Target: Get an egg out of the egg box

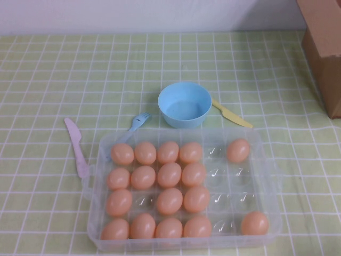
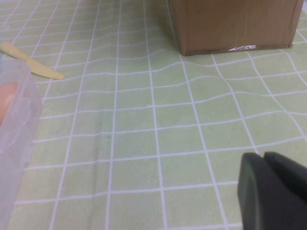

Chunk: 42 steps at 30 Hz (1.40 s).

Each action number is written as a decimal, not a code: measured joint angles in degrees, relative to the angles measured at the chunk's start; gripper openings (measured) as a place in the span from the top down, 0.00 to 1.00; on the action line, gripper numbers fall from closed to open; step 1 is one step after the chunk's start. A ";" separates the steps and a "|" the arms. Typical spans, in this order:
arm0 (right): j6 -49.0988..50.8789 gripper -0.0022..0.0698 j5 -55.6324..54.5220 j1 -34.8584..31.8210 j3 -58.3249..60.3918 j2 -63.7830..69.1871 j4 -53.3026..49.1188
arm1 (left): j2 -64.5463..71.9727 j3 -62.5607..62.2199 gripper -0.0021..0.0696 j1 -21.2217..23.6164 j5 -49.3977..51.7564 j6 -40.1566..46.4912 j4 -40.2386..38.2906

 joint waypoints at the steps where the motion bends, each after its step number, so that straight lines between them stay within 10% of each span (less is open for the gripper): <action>1: 0.00 0.99 0.00 0.00 0.00 0.00 0.00 | 0.00 0.00 0.98 0.00 -0.41 0.00 -0.23; 10: 0.00 0.99 0.00 0.00 0.00 0.00 0.00 | 1.41 -6.94 0.98 0.00 14.77 -3.14 2.16; 26: 0.00 0.99 0.00 0.00 0.00 0.00 0.00 | 42.99 -44.42 0.98 -0.78 52.42 9.52 24.21; 42: 0.00 0.99 0.00 0.00 0.00 0.00 0.00 | 81.09 -67.15 0.98 -26.86 57.78 8.48 33.55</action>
